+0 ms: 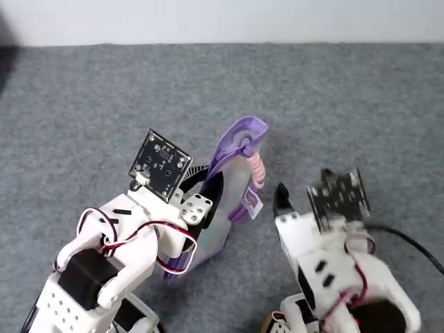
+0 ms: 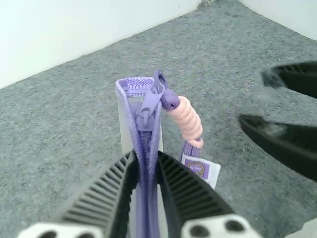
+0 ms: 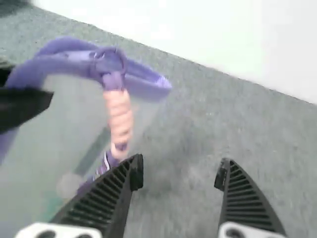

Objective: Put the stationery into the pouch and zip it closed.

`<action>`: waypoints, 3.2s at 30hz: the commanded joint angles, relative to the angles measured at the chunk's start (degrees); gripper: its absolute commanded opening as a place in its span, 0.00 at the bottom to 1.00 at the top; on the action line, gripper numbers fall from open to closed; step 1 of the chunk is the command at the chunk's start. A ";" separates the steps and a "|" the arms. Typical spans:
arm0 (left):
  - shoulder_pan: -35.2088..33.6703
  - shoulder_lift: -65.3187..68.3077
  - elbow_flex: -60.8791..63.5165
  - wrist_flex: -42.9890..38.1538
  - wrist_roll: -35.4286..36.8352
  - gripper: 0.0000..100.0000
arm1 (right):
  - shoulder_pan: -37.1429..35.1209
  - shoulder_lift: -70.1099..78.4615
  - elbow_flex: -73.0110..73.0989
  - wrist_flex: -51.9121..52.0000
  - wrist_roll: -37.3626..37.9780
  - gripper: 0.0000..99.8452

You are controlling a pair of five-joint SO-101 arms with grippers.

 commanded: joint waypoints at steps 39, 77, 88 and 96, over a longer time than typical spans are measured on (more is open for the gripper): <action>-0.18 -0.62 -3.47 -0.62 -1.32 0.01 | -12.97 17.98 -7.82 -10.51 0.53 0.20; -0.35 -10.46 -4.44 -1.05 -0.79 0.01 | 6.11 22.81 7.30 -34.86 11.52 0.01; -2.02 -13.63 -5.67 -1.05 0.70 0.01 | 13.14 29.93 11.08 -41.54 11.96 0.01; -5.89 -14.15 -9.36 -0.79 0.79 0.01 | 18.07 36.70 11.08 -46.46 13.80 0.01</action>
